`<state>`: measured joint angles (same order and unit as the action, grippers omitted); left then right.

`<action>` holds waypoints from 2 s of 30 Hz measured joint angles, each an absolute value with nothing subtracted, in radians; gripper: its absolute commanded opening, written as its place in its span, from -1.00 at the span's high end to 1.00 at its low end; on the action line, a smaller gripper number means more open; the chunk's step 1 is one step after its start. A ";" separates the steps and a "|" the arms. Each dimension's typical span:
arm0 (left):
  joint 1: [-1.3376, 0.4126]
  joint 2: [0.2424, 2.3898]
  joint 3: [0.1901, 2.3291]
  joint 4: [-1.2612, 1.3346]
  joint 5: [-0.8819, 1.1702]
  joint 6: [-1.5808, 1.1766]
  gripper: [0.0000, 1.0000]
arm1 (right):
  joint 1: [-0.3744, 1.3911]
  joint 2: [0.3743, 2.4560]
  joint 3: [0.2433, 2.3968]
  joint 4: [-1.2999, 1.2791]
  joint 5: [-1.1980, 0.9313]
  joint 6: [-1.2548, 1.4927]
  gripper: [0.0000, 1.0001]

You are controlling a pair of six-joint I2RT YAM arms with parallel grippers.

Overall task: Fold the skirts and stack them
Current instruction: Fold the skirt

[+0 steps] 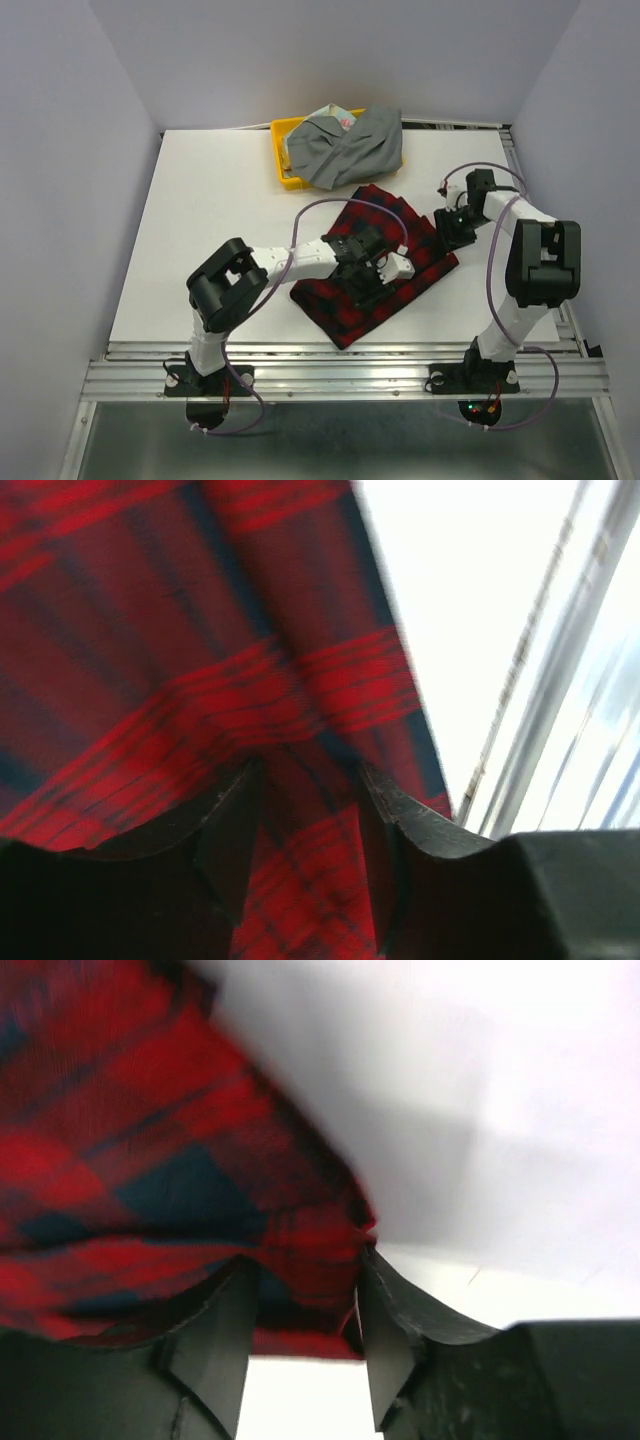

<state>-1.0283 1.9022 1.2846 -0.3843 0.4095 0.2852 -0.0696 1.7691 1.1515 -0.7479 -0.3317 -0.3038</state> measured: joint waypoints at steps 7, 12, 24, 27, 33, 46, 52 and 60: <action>-0.992 1.847 1.285 -0.310 0.311 0.112 -0.23 | -0.071 1.840 1.382 -0.611 -0.331 -0.157 -0.14; -1.018 1.828 1.291 -0.277 0.219 0.050 -0.35 | -0.073 1.777 1.416 -0.570 -0.273 -0.013 -0.35; -1.124 1.827 1.289 -0.276 -0.011 0.055 -0.30 | -0.078 1.429 0.849 -0.627 -0.532 0.265 -0.19; -1.130 1.828 1.289 -0.279 -0.022 0.059 -0.27 | -0.077 1.427 0.734 -0.622 -0.574 0.320 -0.14; -1.126 1.846 1.289 -0.272 -0.022 0.061 -0.12 | -0.024 1.490 0.704 -0.589 -0.589 0.365 0.10; -1.073 1.949 1.351 -0.246 0.041 0.041 -0.37 | -0.011 1.688 0.831 -0.549 -0.565 0.352 0.99; -1.073 1.949 1.372 -0.244 0.026 0.013 -0.41 | -0.014 1.702 0.929 -0.495 -0.442 0.312 0.19; -1.074 1.957 1.471 -0.252 -0.006 -0.027 -0.41 | -0.044 1.621 0.891 -0.452 -0.416 0.356 -0.04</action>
